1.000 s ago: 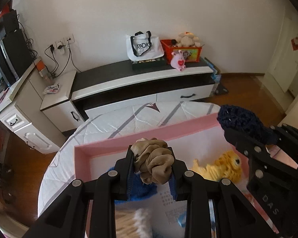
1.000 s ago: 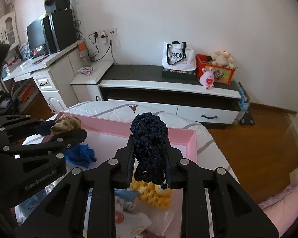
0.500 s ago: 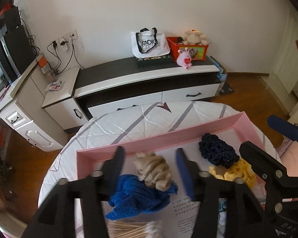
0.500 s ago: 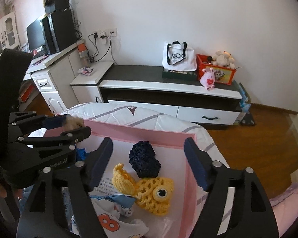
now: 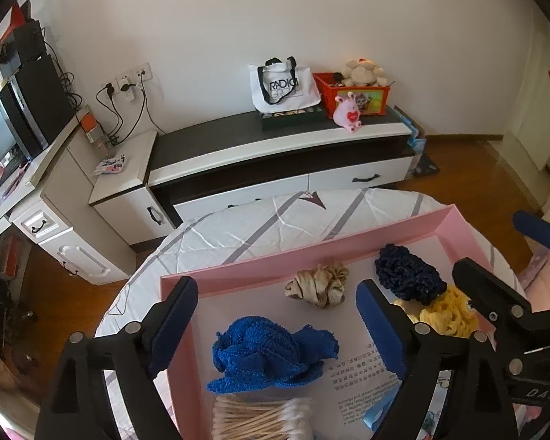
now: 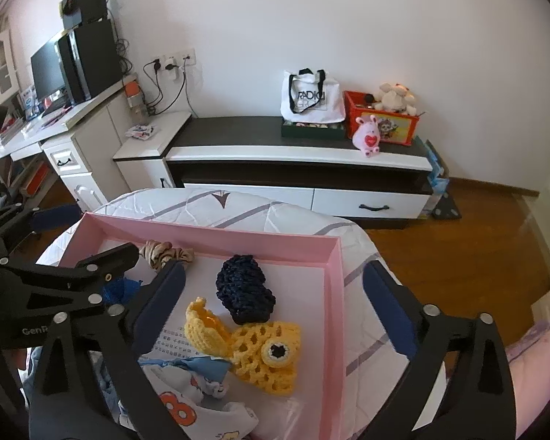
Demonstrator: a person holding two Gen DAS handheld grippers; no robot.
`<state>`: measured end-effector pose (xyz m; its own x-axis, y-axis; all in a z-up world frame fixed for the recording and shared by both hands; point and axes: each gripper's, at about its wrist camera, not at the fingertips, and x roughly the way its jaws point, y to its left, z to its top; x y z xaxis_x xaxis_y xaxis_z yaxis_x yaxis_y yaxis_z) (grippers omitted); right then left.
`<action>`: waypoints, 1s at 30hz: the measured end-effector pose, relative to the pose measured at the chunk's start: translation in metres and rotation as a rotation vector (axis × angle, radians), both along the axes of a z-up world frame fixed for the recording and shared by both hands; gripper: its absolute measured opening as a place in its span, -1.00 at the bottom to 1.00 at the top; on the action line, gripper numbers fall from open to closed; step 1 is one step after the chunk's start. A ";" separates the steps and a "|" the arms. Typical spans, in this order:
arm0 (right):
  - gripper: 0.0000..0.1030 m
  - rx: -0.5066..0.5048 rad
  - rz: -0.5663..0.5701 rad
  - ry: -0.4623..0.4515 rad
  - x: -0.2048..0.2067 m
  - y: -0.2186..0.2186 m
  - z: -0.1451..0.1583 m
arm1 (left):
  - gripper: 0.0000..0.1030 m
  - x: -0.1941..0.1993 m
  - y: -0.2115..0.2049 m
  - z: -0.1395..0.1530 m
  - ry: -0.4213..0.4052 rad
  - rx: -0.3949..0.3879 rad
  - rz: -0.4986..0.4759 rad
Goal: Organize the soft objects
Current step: 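Withdraw both open tools up and away from the pink box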
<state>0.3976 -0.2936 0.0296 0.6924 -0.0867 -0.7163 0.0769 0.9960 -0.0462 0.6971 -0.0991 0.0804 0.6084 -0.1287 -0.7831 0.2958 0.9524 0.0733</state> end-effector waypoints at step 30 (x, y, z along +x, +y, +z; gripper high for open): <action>1.00 0.026 -0.044 0.000 -0.061 0.012 0.025 | 1.00 -0.145 0.048 0.043 -0.070 -0.045 0.037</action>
<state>0.3366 -0.2819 0.0543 0.6880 -0.0988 -0.7189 0.1211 0.9924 -0.0205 0.5518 -0.0507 0.1235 0.6665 -0.1392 -0.7324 0.2558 0.9655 0.0493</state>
